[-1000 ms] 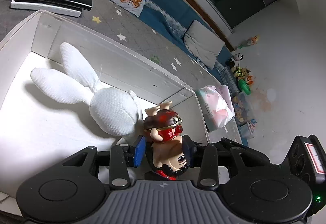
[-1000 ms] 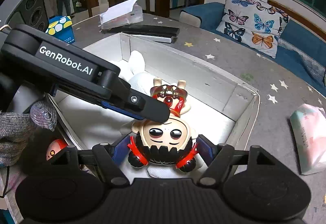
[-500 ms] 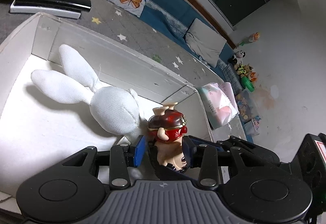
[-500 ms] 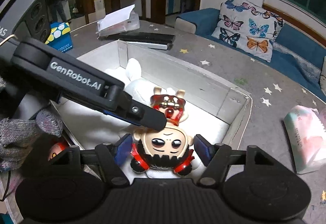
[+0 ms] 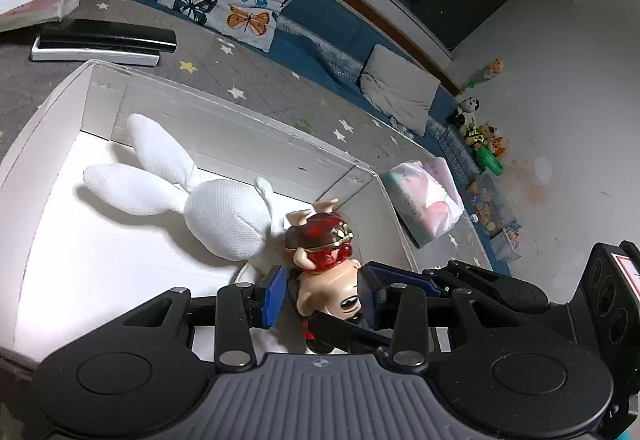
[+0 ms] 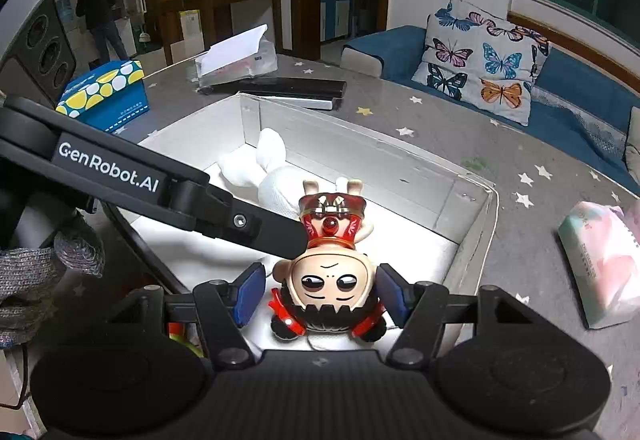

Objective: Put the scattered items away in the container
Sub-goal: 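Carry both held figures up over the box and lower them inside, then open both tools to release the figures in the box and withdraw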

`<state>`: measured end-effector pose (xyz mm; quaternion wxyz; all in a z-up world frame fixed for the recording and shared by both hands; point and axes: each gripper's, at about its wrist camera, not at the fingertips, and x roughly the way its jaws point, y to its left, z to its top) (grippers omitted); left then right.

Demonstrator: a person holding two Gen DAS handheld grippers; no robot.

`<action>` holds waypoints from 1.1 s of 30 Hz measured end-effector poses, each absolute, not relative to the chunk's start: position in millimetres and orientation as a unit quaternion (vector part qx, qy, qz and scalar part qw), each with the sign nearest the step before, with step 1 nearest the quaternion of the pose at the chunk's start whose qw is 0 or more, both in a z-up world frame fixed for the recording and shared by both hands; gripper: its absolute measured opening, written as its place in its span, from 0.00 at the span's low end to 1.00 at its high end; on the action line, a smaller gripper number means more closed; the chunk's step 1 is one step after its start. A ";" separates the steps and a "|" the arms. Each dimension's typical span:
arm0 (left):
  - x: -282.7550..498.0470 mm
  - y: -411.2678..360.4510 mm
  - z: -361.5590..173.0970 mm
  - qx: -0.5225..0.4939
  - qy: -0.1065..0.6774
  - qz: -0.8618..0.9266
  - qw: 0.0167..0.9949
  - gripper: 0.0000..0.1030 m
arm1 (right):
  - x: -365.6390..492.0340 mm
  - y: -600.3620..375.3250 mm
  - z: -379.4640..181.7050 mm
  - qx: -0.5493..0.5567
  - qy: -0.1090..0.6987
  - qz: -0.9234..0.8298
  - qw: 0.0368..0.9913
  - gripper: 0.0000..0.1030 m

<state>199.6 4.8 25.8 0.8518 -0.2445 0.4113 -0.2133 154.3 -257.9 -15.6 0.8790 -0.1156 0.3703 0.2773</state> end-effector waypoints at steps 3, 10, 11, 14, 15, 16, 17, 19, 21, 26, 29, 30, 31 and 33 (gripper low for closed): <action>193.9 5.8 27.6 -0.242 0.408 -0.210 0.855 0.41 | 149.8 -256.2 -16.1 -0.117 0.367 0.273 0.881 0.61; 181.0 12.0 29.6 -0.239 0.402 -0.201 0.861 0.41 | 142.9 -254.3 -14.1 -0.114 0.362 0.272 0.884 0.61; 179.7 13.0 29.7 -0.239 0.402 -0.199 0.861 0.41 | 142.3 -254.3 -13.9 -0.114 0.362 0.272 0.885 0.61; 178.0 15.8 30.1 -0.239 0.401 -0.196 0.862 0.41 | 140.7 -253.7 -13.4 -0.111 0.361 0.271 0.885 0.61; 176.3 16.9 30.7 -0.238 0.400 -0.196 0.863 0.41 | 139.8 -253.6 -13.0 -0.110 0.361 0.270 0.886 0.61; 174.8 17.2 31.5 -0.237 0.399 -0.195 0.864 0.41 | 138.6 -253.5 -12.3 -0.110 0.359 0.270 0.887 0.61; 173.5 17.5 32.1 -0.237 0.397 -0.194 0.865 0.41 | 137.1 -253.4 -11.7 -0.110 0.357 0.269 0.888 0.61; 170.5 18.5 33.0 -0.238 0.396 -0.195 0.865 0.41 | 134.4 -253.5 -10.7 -0.109 0.354 0.268 0.889 0.61; 167.3 19.0 33.3 -0.238 0.395 -0.195 0.866 0.41 | 131.6 -253.8 -9.6 -0.106 0.351 0.269 0.891 0.61; 158.7 19.4 34.4 -0.236 0.391 -0.194 0.868 0.41 | 122.5 -255.2 -5.7 -0.100 0.339 0.267 0.897 0.61; 153.2 20.7 37.1 -0.237 0.385 -0.196 0.870 0.41 | 114.9 -256.5 -2.3 -0.097 0.329 0.268 0.900 0.61; 151.3 21.0 37.8 -0.237 0.384 -0.196 0.871 0.41 | 112.1 -257.1 -1.3 -0.095 0.326 0.269 0.901 0.61; 149.6 21.0 38.6 -0.235 0.383 -0.195 0.872 0.41 | 108.9 -257.8 -0.2 -0.093 0.323 0.270 0.902 0.61; 145.4 20.9 40.0 -0.231 0.379 -0.195 0.875 0.41 | 103.2 -258.2 1.5 -0.092 0.319 0.273 0.903 0.61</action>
